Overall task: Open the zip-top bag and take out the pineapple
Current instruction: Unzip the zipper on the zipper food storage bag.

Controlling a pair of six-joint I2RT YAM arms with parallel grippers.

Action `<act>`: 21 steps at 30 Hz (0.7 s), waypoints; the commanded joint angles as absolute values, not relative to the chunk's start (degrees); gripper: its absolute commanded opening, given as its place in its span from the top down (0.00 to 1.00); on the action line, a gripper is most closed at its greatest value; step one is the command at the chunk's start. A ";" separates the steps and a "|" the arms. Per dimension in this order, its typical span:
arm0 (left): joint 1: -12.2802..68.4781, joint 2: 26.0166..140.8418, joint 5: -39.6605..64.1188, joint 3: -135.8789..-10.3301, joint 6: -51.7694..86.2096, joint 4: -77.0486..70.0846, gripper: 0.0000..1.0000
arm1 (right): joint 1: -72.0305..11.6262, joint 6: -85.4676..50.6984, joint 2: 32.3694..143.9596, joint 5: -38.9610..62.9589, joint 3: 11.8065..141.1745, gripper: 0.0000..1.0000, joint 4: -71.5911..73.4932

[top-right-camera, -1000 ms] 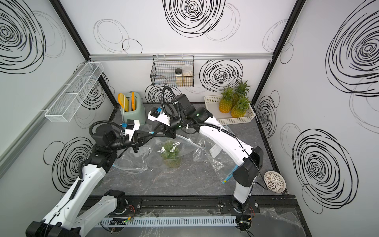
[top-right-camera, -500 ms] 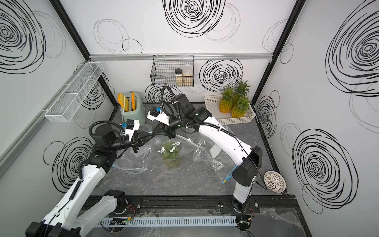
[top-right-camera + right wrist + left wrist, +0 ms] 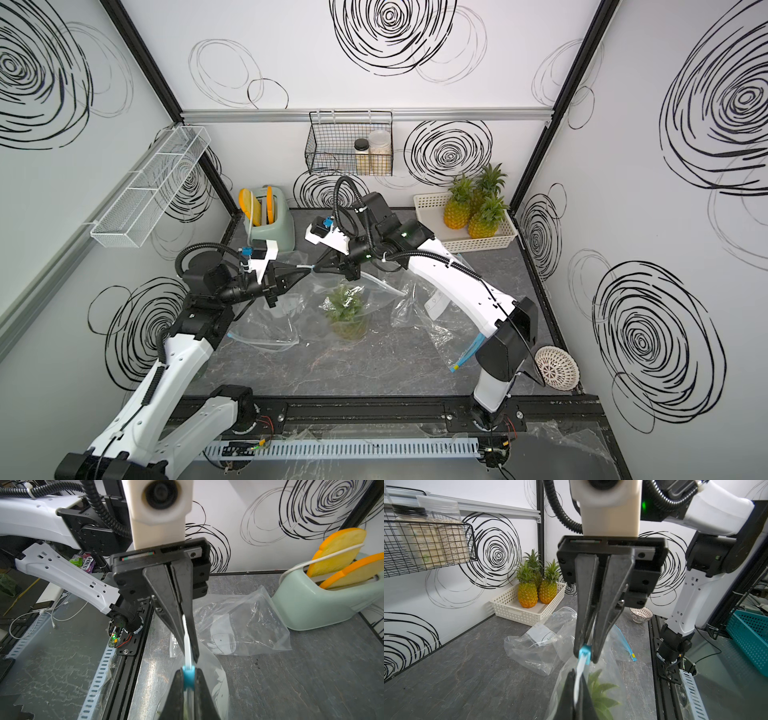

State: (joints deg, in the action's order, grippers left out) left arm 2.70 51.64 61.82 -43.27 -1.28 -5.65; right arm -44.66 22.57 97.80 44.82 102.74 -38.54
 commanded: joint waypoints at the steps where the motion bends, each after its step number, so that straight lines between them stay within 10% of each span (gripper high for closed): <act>1: 0.03 50.43 59.16 -45.66 -0.90 -10.89 1.00 | -42.07 23.30 94.24 41.58 99.19 1.00 -45.36; 21: -2.11 54.62 35.78 -43.39 10.52 -27.61 1.00 | -45.55 5.52 64.93 27.48 75.91 1.00 -45.11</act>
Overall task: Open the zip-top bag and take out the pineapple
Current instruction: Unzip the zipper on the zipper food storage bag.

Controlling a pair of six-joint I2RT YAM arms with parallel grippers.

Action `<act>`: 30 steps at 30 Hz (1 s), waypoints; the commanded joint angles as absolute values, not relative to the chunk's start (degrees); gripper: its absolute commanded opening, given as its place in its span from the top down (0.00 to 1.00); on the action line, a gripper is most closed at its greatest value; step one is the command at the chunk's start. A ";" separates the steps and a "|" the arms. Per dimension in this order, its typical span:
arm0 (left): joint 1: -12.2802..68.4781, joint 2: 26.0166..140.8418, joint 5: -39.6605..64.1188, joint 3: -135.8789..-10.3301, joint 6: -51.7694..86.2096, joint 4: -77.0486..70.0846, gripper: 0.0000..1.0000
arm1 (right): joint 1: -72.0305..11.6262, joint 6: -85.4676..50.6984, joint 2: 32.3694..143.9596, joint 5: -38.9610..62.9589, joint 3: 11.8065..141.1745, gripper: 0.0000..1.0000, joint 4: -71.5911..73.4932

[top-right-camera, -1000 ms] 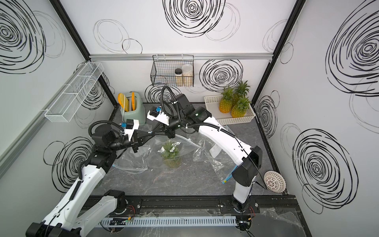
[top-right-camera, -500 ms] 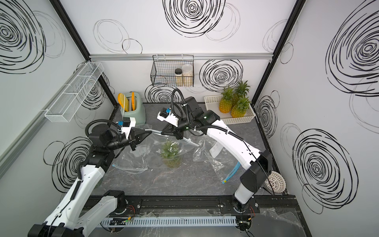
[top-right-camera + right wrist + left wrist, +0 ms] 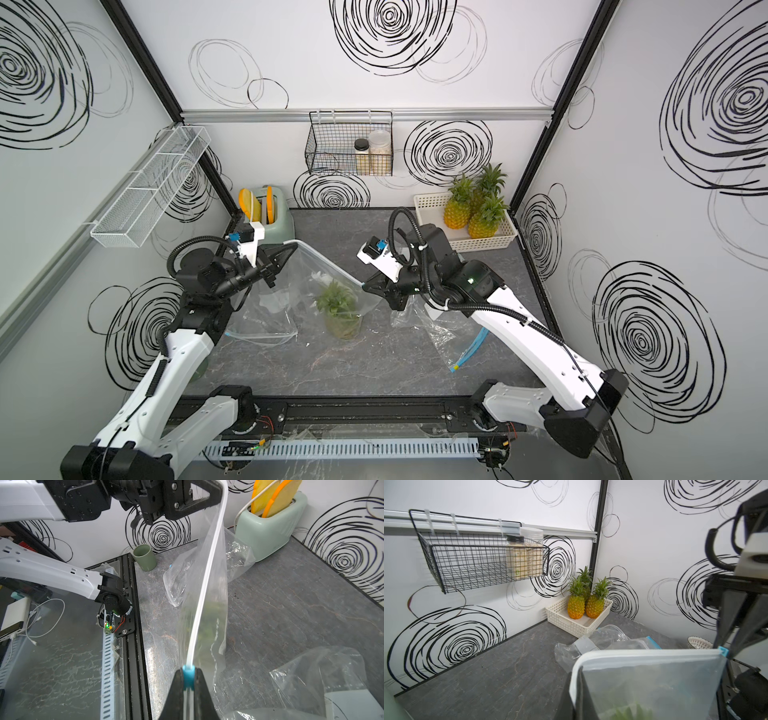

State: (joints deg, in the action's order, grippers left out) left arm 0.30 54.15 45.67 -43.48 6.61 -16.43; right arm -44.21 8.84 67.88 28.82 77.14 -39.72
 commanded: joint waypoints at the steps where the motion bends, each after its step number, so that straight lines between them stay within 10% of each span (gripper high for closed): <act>1: -2.00 54.73 35.26 -43.04 11.07 -28.74 1.00 | -45.93 5.08 64.57 27.51 75.57 1.00 -45.17; 15: 2.21 60.27 33.64 -44.21 11.43 -31.51 0.98 | -53.00 0.34 63.76 28.76 70.63 0.94 -40.14; 23: 4.13 59.74 36.07 -46.28 12.01 -27.65 0.45 | -52.43 0.65 65.48 23.20 75.38 0.64 -38.11; 30: 4.19 56.10 35.42 -50.84 8.81 -14.14 0.37 | -44.27 -3.27 65.67 17.85 78.40 0.51 -33.60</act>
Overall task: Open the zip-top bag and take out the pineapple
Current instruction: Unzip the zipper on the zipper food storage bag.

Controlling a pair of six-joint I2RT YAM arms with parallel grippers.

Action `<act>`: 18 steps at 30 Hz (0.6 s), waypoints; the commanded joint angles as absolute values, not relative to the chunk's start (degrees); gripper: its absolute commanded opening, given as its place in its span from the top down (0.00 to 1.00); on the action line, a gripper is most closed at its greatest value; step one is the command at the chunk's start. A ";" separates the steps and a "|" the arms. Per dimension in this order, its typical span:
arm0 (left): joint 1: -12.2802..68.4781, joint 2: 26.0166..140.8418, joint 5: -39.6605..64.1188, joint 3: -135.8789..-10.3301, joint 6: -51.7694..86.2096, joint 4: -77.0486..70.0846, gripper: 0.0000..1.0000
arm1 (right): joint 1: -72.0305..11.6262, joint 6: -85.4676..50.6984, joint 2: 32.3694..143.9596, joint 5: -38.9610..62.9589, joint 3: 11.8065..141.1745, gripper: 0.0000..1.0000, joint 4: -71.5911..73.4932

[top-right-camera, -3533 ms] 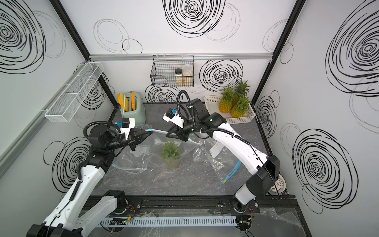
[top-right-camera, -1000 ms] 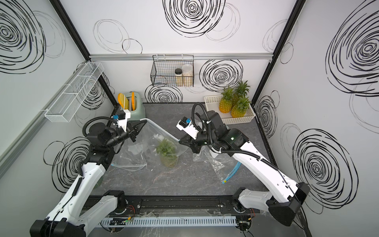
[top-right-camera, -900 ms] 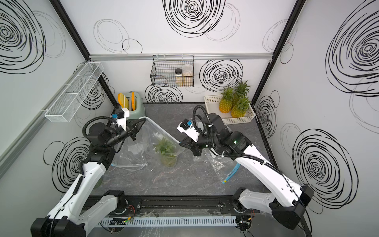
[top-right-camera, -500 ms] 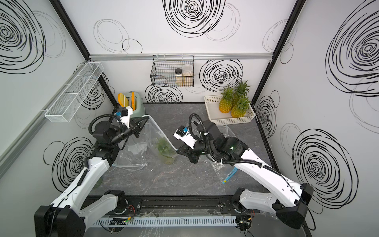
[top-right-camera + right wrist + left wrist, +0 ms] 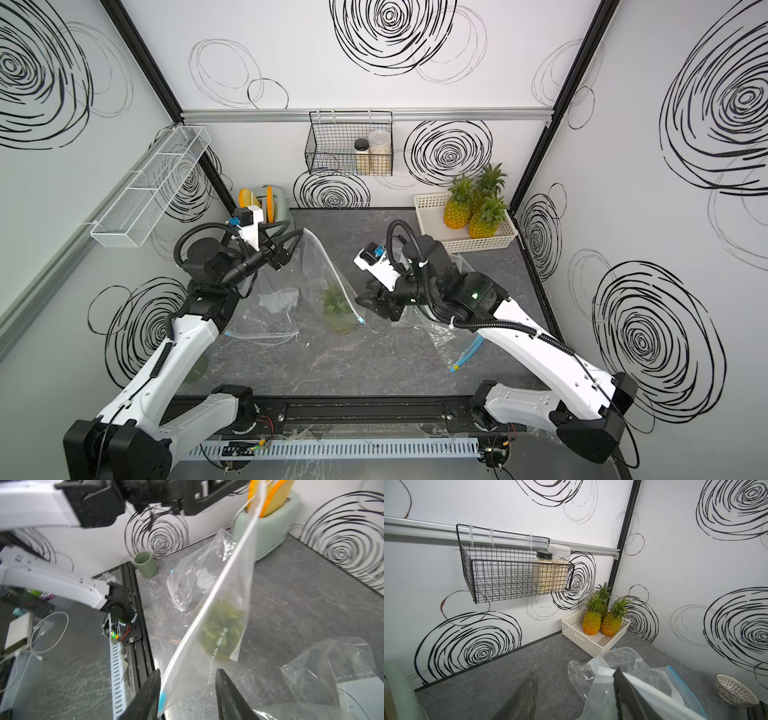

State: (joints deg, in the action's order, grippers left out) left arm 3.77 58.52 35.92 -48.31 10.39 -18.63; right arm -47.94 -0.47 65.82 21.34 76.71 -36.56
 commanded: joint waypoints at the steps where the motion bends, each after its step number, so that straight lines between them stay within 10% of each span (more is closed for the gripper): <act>1: 4.22 55.39 35.24 -50.95 9.00 -12.44 0.37 | -42.42 -4.17 65.35 18.43 78.12 0.51 -32.60; 18: 33.89 34.07 12.33 -26.93 17.24 1.46 0.25 | -33.08 -13.55 76.55 42.40 67.33 0.25 -16.40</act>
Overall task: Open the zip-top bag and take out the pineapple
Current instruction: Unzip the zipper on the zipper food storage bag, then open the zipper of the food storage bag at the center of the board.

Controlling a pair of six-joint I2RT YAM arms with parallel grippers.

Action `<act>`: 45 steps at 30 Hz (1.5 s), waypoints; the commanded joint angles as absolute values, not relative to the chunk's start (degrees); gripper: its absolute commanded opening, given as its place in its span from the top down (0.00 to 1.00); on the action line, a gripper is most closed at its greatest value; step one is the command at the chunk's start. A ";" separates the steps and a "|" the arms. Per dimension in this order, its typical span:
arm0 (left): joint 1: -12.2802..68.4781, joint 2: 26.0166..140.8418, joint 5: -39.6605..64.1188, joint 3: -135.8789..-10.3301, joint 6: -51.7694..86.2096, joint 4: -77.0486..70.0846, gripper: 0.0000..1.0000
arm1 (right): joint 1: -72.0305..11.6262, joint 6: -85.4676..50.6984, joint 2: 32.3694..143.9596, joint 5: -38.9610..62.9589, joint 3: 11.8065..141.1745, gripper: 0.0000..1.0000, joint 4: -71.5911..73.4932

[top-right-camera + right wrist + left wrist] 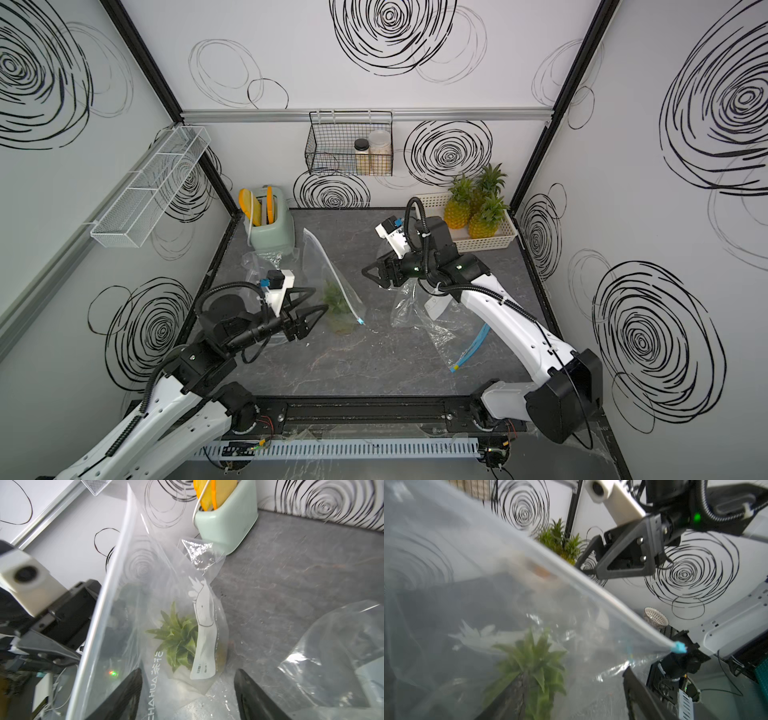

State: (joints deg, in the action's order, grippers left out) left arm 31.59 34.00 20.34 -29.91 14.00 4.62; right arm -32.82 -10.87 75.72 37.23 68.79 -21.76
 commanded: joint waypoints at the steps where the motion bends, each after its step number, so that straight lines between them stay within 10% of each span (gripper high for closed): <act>1: 34.77 34.46 11.10 -26.17 17.28 0.33 0.25 | -33.46 -13.91 77.15 42.61 67.00 0.25 -15.66; 21: 42.23 38.14 -4.15 -27.03 9.62 -4.73 0.22 | -39.23 -16.53 89.53 45.81 67.89 0.20 -10.34; 28: 42.86 40.63 -0.11 -25.24 8.29 -10.18 0.22 | -41.73 -17.38 92.41 46.90 68.10 0.34 -8.92; 31: 42.92 41.43 0.56 -24.70 7.49 -12.45 0.33 | -41.93 -17.65 92.54 46.83 67.96 0.55 -8.80; 37: 42.98 42.13 1.25 -25.22 6.94 -12.30 0.89 | -41.16 -18.02 92.01 46.81 67.50 0.89 -9.37; 45: 42.90 34.97 -2.90 -22.51 8.37 -8.19 1.00 | -36.56 -18.01 87.02 46.28 63.62 1.00 -9.61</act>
State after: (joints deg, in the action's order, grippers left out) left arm 42.70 38.04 -0.93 -23.55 7.60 -6.31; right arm -38.70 -18.35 90.39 45.56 64.58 -9.91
